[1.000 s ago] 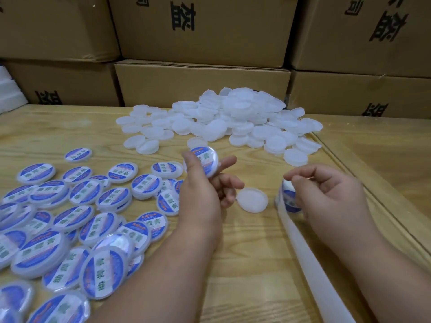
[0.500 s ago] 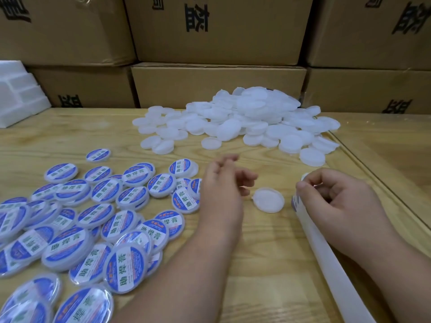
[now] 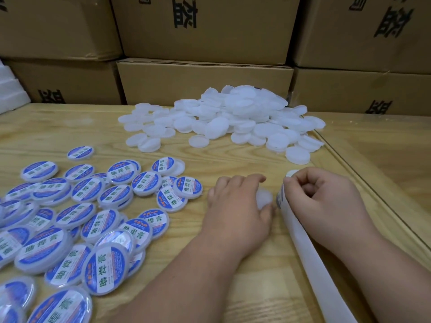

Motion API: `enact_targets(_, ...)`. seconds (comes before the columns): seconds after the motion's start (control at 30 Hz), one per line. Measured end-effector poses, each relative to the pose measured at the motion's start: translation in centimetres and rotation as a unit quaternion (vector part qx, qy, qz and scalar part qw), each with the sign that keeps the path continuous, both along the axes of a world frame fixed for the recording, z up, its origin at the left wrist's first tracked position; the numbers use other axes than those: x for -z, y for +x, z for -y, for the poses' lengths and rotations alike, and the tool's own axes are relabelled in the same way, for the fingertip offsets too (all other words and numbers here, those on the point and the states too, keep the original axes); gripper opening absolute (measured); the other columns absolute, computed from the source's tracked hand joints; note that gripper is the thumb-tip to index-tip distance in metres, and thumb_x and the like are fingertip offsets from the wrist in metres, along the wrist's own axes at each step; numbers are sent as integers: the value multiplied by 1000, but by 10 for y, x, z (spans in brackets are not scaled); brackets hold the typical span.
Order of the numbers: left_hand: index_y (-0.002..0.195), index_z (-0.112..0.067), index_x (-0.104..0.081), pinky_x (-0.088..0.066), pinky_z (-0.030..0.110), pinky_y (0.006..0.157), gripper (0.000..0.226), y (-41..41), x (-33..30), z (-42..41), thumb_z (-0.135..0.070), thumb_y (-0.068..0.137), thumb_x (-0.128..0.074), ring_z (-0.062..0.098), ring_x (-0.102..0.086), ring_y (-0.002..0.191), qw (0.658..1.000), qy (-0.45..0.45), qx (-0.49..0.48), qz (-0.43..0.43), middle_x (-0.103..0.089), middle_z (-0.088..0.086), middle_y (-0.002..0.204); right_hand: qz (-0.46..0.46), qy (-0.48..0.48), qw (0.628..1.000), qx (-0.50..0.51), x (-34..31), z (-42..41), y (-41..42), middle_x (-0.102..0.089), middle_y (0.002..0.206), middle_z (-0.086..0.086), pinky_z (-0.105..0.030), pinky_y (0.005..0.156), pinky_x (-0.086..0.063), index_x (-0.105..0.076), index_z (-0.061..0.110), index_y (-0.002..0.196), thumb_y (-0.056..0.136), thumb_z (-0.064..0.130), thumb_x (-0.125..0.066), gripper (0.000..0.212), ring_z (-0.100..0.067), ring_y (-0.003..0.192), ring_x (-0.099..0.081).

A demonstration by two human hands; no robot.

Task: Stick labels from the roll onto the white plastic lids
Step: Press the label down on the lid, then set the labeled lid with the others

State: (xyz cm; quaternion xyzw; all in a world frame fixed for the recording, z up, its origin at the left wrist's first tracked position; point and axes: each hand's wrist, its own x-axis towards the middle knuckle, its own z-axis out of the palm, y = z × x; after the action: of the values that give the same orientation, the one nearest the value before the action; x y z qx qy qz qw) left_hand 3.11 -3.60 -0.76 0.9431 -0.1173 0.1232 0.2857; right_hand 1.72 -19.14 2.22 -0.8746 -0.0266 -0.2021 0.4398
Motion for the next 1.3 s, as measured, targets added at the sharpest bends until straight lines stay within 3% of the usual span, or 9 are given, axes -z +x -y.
enact_targets(0.17,137,-47,-47,-36,26,102,39,2,-1,-2,-54,99,-46,8,-47,122,991,-131,14,8,-51,-12,129,-36,-3,999,31,-4,2,-2,-66,54,2,-32,53,-50,-63,33,70,83,52,-52,25,-14,49,-60)
enact_targets(0.27,122,-44,-61,-32,6,92,37,0,-4,-4,-51,99,-33,-9,-48,113,970,-241,37,-4,-54,-16,118,-53,-38,997,48,-8,2,-4,-66,53,4,-33,53,-51,-65,31,64,77,68,-42,45,-12,48,-60)
enact_targets(0.37,110,-39,-63,-33,3,88,39,-3,-8,-5,-51,98,-28,-8,-50,111,960,-278,36,0,-62,-19,109,-48,-75,994,60,-9,1,-4,-62,48,9,-30,48,-43,-63,24,55,83,67,-48,53,-8,47,-58)
enact_targets(0.5,102,-40,-56,-41,7,67,26,-4,-12,-7,-60,94,-42,-6,-60,84,949,-309,39,-44,-63,-30,94,-52,-115,991,50,-8,-2,-5,-61,50,19,-25,48,-35,-66,31,59,80,72,-48,49,0,54,-58)
enact_targets(0.6,100,-42,-51,-43,8,56,9,-4,-12,-6,-40,95,-59,1,-60,66,953,-295,40,-65,-61,-35,94,-73,-121,989,50,-7,-1,-4,-63,57,23,-26,50,-38,-69,35,65,70,76,-46,48,2,60,-59)
enact_targets(0.7,99,-47,-48,-44,13,52,24,-4,-11,-5,-27,92,-59,3,-62,61,954,-284,55,-79,-64,-30,97,-107,-103,989,24,-4,3,-1,-61,52,17,-25,50,-37,-68,38,71,73,59,-57,23,-2,48,-54)
enact_targets(0.83,99,-48,-50,-46,26,60,25,-4,-10,-5,-29,87,-60,1,-57,58,950,-284,81,-99,-69,-21,96,-139,-43,988,-58,2,7,2,-47,49,12,-23,48,-34,-64,20,70,79,28,-64,11,-5,45,-39)
enact_targets(1.07,100,-46,-54,-46,27,63,20,-2,-11,-6,-37,85,-65,4,-58,64,936,-316,103,-113,-72,-15,90,-118,13,985,-125,4,4,1,-43,51,14,-17,45,-30,-65,15,71,78,25,-62,12,-6,49,-37)
enact_targets(1.3,102,-46,-56,-48,16,63,22,-1,-9,-6,-31,90,-67,5,-61,74,940,-312,95,-102,-72,-12,89,-108,14,984,-138,5,2,2,-44,50,15,-17,46,-30,-67,15,73,84,15,-64,12,-5,49,-37)
